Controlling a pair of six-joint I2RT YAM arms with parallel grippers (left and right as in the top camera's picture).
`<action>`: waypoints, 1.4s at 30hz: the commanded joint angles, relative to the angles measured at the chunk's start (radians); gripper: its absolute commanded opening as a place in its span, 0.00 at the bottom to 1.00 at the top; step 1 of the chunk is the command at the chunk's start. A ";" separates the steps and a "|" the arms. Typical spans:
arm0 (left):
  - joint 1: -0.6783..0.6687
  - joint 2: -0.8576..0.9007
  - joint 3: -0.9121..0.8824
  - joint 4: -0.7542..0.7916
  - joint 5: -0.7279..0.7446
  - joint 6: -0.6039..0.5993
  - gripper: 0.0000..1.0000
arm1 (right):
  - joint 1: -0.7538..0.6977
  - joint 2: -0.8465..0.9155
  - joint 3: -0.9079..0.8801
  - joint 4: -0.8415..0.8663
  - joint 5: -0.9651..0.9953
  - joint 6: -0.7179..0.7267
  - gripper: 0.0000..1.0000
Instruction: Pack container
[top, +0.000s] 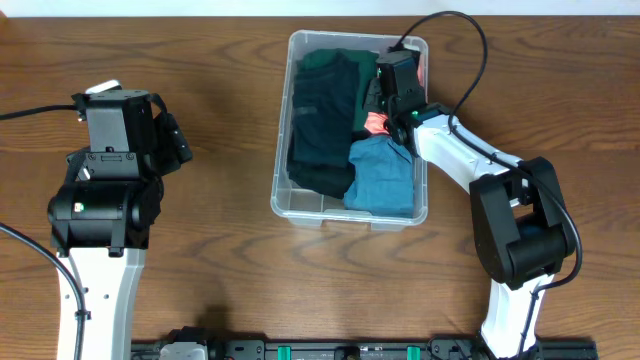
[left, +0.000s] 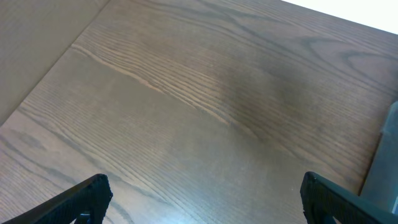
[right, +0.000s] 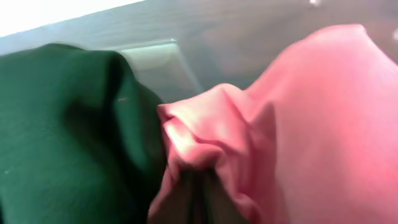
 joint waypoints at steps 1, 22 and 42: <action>0.004 0.002 -0.002 -0.003 -0.013 -0.005 0.98 | 0.013 -0.078 0.025 -0.004 -0.078 -0.204 0.43; 0.004 0.002 -0.002 -0.003 -0.013 -0.005 0.98 | -0.397 -0.543 0.049 -0.144 -0.327 -0.286 0.99; 0.004 0.002 -0.002 -0.003 -0.013 -0.005 0.98 | -0.535 -0.579 0.047 -0.312 -0.355 -0.286 0.99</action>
